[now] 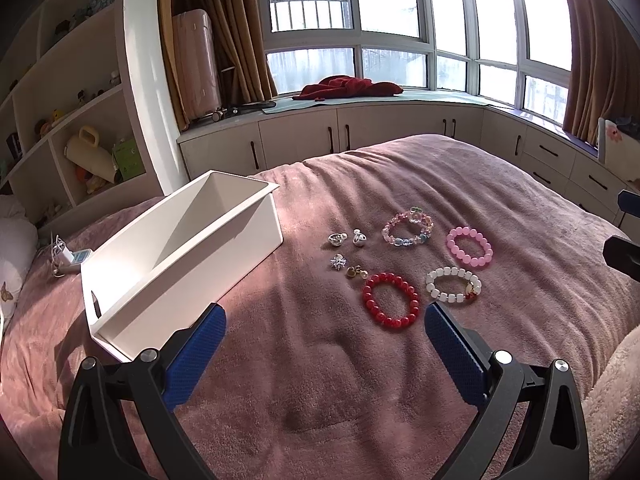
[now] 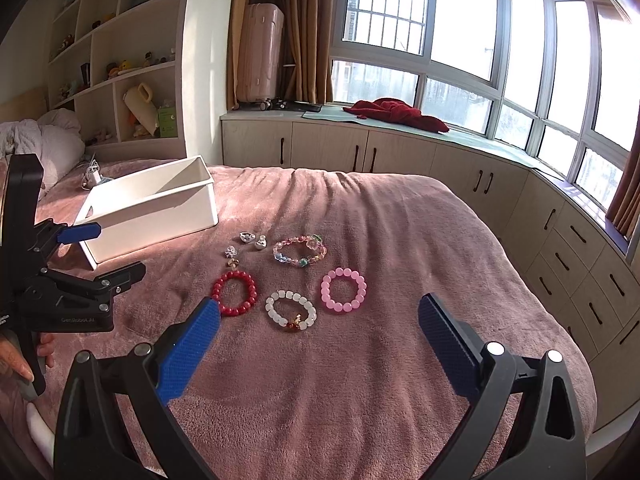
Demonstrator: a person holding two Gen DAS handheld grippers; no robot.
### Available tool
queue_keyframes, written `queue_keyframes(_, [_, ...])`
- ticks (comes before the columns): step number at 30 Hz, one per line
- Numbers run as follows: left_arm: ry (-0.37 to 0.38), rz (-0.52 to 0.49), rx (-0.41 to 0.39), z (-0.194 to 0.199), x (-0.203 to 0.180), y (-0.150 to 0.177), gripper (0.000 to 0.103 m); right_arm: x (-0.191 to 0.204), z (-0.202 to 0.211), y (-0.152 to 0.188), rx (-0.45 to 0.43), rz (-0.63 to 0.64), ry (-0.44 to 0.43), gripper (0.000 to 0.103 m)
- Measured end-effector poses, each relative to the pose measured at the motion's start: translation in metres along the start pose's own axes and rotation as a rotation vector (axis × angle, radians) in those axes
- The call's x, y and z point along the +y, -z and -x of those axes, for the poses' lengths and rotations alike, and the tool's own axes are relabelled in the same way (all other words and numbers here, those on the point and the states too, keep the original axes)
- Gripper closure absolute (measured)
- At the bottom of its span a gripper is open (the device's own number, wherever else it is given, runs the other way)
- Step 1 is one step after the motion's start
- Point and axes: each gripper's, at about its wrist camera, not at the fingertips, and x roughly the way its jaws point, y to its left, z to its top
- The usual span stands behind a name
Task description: Organize jewelry
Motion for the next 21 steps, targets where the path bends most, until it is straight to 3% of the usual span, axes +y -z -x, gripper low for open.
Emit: queue_keyframes(21, [-0.005,0.001,0.002,-0.001,0.0014,0.0017,0.002,0.0003,0.0002,-0.0005,0.0,0.0,0.0,0.005])
